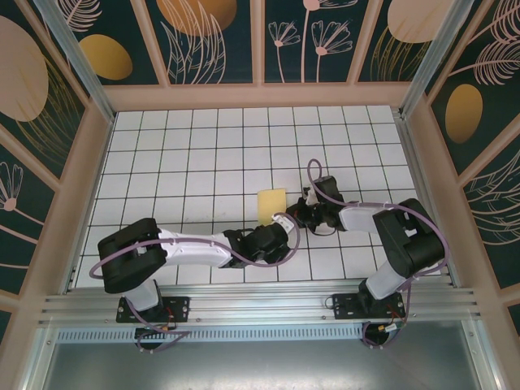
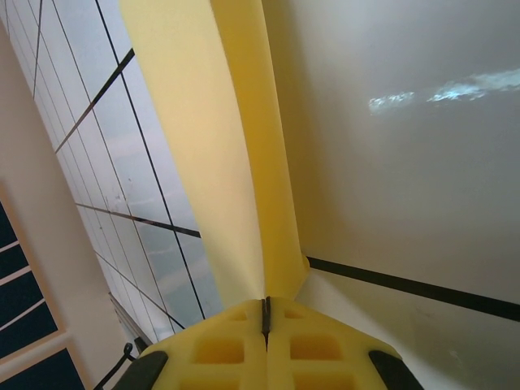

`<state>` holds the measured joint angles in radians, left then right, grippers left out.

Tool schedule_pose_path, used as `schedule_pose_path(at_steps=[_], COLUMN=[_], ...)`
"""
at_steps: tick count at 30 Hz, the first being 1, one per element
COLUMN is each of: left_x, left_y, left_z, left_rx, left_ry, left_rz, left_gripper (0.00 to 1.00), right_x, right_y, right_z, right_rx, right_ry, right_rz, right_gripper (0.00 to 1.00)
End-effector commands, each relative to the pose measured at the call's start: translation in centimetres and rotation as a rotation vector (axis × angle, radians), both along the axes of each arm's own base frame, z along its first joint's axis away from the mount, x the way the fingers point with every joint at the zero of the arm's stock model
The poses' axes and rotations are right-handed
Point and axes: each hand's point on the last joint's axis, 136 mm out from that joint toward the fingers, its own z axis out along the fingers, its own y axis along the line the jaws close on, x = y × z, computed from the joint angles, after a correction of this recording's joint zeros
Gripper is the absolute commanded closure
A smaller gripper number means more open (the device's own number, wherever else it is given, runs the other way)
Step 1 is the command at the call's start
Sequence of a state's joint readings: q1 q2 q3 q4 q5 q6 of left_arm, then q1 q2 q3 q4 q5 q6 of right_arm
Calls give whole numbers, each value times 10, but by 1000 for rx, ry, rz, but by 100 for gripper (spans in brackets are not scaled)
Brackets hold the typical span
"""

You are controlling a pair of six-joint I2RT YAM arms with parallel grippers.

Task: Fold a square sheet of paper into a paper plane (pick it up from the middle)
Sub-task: Third fold the triangle at the center of the table.

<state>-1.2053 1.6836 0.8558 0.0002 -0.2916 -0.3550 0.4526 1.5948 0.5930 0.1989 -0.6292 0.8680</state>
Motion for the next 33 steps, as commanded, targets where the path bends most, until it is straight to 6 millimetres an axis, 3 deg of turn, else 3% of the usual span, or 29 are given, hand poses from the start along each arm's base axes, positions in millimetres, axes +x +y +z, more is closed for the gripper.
schedule_pose_path(at_steps=[1, 2, 7, 13, 19, 24, 28, 33], left_x=[13, 13, 16, 17, 17, 16, 13, 4], left_y=[-4, -4, -4, -3, -1, -4, -7, -7], left_z=[7, -2, 1, 16, 19, 23, 19, 15], left_rx=[25, 48, 53, -11, -22, -49, -49, -78], left_ry=[-87, -85, -116, -135, -141, -137, -118, -77], left_rz=[20, 17, 32, 47, 57, 51, 34, 2], left_gripper=[38, 39, 46, 79, 98, 100, 100, 100], right_x=[3, 2, 1, 0, -1, -2, 2, 16], right_y=[3, 3, 2, 1, 0, -1, -2, -24], right_z=[7, 6, 4, 4, 2, 2, 8, 24], right_rx=[14, 13, 4, -6, -17, -21, -30, -167], right_ry=[-24, -24, -20, -24, -19, -23, -43, -120], right_rz=[0, 3, 5, 7, 12, 16, 17, -29], right_gripper=[93, 93, 93, 93, 92, 90, 83, 69])
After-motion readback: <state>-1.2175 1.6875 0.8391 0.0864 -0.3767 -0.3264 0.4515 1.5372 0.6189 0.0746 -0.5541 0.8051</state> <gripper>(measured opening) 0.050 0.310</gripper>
